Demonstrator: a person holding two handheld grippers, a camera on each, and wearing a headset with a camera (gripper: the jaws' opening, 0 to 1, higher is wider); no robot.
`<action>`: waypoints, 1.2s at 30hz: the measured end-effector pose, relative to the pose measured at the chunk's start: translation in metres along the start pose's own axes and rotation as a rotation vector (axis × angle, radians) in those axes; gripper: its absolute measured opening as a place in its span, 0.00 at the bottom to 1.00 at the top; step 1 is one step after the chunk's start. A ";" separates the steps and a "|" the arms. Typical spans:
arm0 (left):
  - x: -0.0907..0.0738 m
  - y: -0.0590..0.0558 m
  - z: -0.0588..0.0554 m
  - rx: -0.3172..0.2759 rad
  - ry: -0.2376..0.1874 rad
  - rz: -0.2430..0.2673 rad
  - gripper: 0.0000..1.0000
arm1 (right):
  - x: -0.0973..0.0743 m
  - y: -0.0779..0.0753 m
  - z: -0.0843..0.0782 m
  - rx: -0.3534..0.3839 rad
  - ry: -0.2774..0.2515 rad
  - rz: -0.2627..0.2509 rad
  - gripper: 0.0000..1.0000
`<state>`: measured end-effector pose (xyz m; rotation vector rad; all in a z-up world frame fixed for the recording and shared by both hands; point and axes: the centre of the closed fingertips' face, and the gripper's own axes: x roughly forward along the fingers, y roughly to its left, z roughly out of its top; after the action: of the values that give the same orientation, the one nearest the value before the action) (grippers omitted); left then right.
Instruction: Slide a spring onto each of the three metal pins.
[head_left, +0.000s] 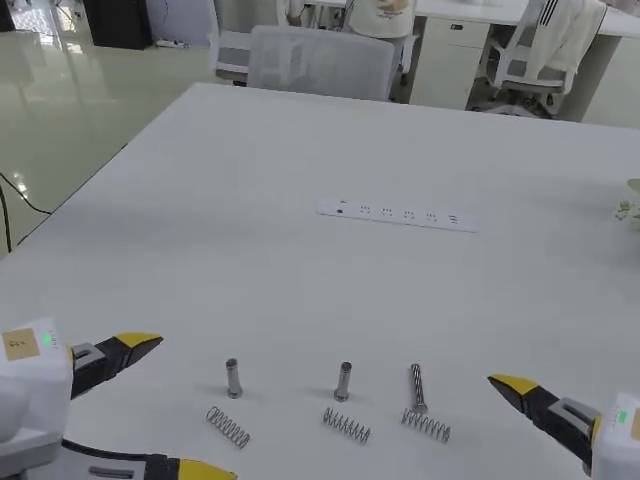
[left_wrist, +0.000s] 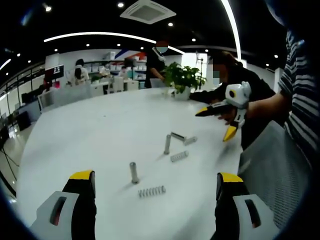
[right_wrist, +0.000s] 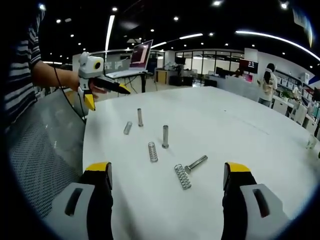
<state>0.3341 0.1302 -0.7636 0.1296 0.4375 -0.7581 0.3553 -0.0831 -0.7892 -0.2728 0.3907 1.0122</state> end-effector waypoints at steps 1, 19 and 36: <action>0.000 0.000 0.000 -0.001 0.000 0.000 0.98 | 0.000 0.000 0.000 0.001 -0.001 0.002 0.92; -0.001 -0.001 0.002 0.000 -0.002 0.007 0.98 | 0.000 -0.001 -0.002 0.006 0.003 0.001 0.91; -0.002 0.001 0.003 -0.004 -0.007 0.004 0.98 | 0.002 0.001 -0.005 0.007 0.019 0.021 0.90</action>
<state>0.3346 0.1315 -0.7599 0.1239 0.4325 -0.7534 0.3546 -0.0832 -0.7942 -0.2724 0.4147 1.0290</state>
